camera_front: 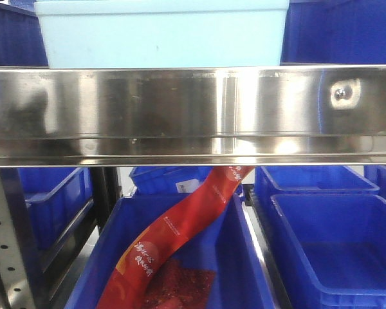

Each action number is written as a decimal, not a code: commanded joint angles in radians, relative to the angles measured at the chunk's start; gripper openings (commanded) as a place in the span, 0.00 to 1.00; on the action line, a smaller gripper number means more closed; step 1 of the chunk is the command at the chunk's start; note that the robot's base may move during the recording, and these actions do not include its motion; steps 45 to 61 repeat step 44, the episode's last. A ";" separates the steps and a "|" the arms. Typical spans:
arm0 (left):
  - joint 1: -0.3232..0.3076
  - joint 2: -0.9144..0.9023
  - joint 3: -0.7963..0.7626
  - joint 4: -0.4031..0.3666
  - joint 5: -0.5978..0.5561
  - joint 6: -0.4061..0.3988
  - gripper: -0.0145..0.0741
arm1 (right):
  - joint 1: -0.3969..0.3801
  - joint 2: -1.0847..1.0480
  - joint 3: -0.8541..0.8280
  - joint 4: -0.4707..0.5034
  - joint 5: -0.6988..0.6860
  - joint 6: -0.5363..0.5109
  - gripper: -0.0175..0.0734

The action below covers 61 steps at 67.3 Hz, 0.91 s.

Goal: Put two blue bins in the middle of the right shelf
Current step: 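Lower the teal bin onto the shelf and open both grippers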

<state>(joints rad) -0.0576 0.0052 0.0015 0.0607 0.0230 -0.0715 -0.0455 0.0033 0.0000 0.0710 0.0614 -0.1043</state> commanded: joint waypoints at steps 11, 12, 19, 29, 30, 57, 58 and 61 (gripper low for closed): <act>0.004 -0.005 -0.002 0.001 -0.023 0.002 0.04 | -0.006 -0.003 0.000 0.005 -0.019 0.000 0.01; 0.004 -0.005 -0.002 -0.002 -0.023 0.002 0.04 | -0.006 -0.003 0.000 0.005 -0.019 0.000 0.01; 0.004 -0.005 -0.002 -0.007 -0.023 0.002 0.04 | -0.006 -0.003 0.000 0.005 -0.019 0.000 0.01; 0.004 -0.005 -0.002 -0.009 -0.023 0.002 0.04 | -0.006 -0.003 0.000 0.005 -0.019 0.000 0.01; 0.004 -0.005 -0.002 -0.009 -0.023 0.002 0.04 | -0.006 -0.003 0.000 0.005 -0.019 0.000 0.01; 0.004 -0.005 -0.002 -0.011 -0.023 0.002 0.04 | -0.006 -0.003 0.000 0.005 -0.019 0.000 0.01; 0.004 -0.005 -0.002 -0.011 -0.023 0.002 0.04 | -0.006 -0.003 0.000 0.005 -0.019 0.000 0.01; 0.004 -0.005 -0.002 -0.011 -0.023 0.002 0.04 | -0.006 -0.003 0.000 0.005 -0.019 0.000 0.01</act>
